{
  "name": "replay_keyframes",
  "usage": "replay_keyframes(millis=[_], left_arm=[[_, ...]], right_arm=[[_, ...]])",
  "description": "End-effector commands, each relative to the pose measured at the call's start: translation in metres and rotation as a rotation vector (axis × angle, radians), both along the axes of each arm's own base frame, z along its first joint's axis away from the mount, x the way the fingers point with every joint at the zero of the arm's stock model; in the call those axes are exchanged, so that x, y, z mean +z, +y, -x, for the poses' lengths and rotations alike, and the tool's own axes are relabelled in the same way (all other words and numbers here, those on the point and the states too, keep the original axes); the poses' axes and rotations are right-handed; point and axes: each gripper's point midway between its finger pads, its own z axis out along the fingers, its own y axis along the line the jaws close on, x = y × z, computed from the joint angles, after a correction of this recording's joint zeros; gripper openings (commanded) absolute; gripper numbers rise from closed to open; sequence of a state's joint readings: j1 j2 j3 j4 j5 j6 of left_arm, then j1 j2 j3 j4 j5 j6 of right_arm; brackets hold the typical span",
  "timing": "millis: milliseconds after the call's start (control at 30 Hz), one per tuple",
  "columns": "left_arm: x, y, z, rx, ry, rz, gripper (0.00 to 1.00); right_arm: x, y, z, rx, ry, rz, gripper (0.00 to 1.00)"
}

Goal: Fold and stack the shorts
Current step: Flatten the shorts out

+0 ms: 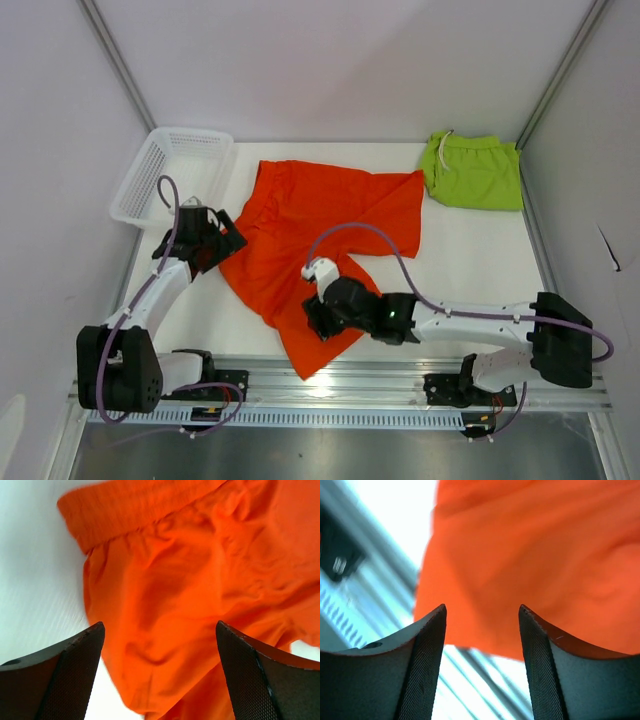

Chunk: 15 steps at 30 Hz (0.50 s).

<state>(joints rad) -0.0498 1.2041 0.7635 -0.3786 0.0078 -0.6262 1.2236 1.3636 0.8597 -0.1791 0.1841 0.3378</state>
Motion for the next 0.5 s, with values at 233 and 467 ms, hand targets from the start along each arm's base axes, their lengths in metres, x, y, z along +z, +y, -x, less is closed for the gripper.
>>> replay_keyframes(millis=[233, 467], left_arm=[[0.005, 0.008, 0.009, 0.043, -0.101, 0.035, 0.93], [0.001, 0.012, 0.011, 0.058, -0.103, 0.03, 0.92]], right_arm=[[-0.05, 0.031, 0.094, 0.136, -0.096, 0.253, 0.63], [-0.074, 0.04, 0.114, 0.149, -0.128, 0.331, 0.58]])
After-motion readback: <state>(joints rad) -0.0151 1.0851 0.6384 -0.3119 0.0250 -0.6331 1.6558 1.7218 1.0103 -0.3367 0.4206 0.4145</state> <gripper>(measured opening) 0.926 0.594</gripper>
